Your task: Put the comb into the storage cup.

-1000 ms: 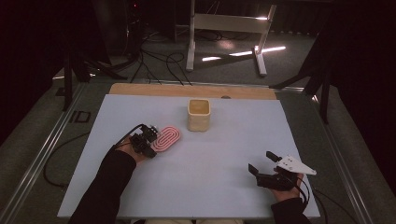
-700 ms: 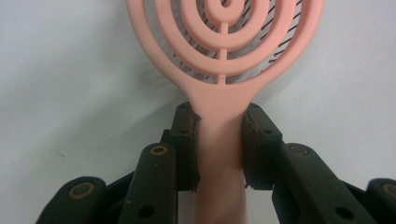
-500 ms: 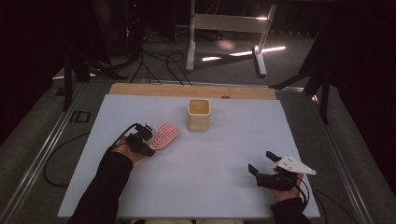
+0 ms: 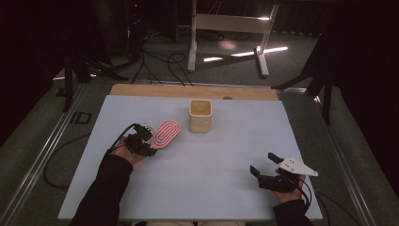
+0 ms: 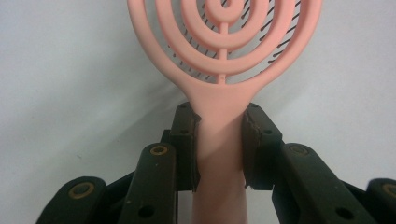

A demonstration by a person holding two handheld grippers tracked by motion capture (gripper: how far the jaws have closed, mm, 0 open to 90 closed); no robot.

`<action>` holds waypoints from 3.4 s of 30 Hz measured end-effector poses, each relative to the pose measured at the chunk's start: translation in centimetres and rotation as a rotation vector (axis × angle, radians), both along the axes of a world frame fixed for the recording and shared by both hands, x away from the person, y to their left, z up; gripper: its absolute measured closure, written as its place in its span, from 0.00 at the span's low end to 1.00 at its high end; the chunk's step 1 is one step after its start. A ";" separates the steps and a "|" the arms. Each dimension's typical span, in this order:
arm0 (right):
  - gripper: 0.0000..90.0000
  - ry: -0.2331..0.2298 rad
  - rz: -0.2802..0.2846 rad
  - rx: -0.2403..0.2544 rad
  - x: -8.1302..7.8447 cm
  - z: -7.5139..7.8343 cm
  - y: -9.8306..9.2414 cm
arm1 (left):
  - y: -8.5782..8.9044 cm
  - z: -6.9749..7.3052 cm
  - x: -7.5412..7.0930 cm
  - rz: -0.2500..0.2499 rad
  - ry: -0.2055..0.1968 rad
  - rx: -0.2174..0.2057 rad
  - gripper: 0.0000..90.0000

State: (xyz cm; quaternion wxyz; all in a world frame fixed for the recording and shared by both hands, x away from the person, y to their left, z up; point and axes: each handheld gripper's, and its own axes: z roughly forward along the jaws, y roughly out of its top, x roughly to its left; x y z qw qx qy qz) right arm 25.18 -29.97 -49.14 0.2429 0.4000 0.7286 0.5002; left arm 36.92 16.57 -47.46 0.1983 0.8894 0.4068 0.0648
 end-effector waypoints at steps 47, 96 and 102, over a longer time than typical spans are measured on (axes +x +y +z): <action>0.11 0.008 -0.007 -0.013 0.0 -0.1 0.1 | 1.4 0.2 -1.7 0.119 -0.148 -0.215 0.78; 0.11 0.028 0.012 -0.038 0.3 -0.1 1.2 | 1.7 0.9 -4.4 0.104 -0.432 -0.351 0.78; 0.11 0.034 0.014 -0.034 0.3 -0.1 1.4 | 1.2 1.2 -4.6 0.088 -0.456 -0.356 0.78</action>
